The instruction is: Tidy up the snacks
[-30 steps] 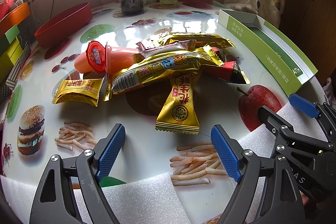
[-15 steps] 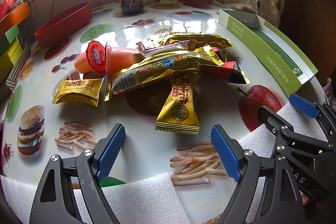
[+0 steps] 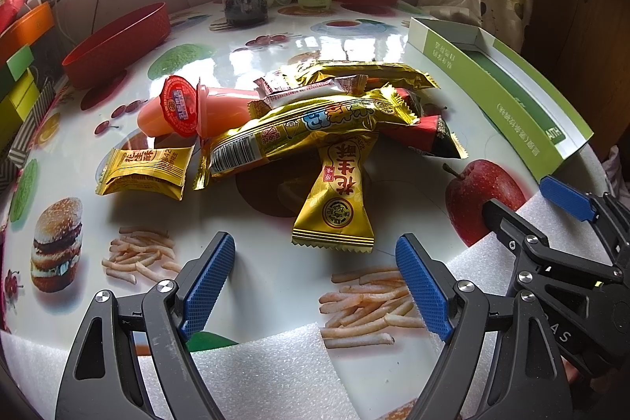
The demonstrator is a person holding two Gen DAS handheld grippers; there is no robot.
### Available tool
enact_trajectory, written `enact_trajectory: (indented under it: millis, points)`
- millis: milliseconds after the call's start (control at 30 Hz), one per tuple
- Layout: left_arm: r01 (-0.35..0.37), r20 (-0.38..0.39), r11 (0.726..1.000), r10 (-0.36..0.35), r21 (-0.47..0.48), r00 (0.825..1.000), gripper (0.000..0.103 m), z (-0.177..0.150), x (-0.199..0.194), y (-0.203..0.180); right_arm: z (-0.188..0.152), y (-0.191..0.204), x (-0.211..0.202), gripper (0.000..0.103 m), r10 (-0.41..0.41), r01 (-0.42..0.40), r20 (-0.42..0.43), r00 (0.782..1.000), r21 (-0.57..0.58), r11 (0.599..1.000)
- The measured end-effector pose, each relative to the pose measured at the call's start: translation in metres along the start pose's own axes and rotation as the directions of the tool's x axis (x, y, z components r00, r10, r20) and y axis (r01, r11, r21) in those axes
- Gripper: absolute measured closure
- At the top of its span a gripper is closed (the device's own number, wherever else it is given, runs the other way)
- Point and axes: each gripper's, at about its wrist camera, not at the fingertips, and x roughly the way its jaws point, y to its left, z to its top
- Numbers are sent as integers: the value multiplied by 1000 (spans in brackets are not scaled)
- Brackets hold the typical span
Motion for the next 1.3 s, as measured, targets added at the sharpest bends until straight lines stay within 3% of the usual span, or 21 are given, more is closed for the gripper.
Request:
enact_trajectory:
  millis: [100,233,367,667,933,1233,1300]
  points:
    - [32,-4,999,-33,-18,999,19,3,-1,6,1,0,-1,31,12,-12,-4,1000,-5,1000]
    - [59,-15,998,-59,-24,998,19,6,-1,12,10,1,-7,31,84,-84,13,996,-18,996]
    - [60,-17,998,-61,-34,998,19,9,1,16,26,15,-17,31,93,-86,58,994,-119,989]
    - [75,-17,995,-76,-63,997,19,20,5,29,54,30,4,31,179,-168,15,984,-273,947]
    - [90,-25,994,-92,-54,995,19,26,9,39,70,34,28,34,302,-306,-63,951,-305,902]
    - [118,-32,992,-120,-36,992,19,29,11,40,67,39,37,52,340,-360,-119,933,-314,878]
    - [128,-36,991,-129,-29,991,19,31,11,38,66,38,38,60,337,-359,-123,933,-314,879]
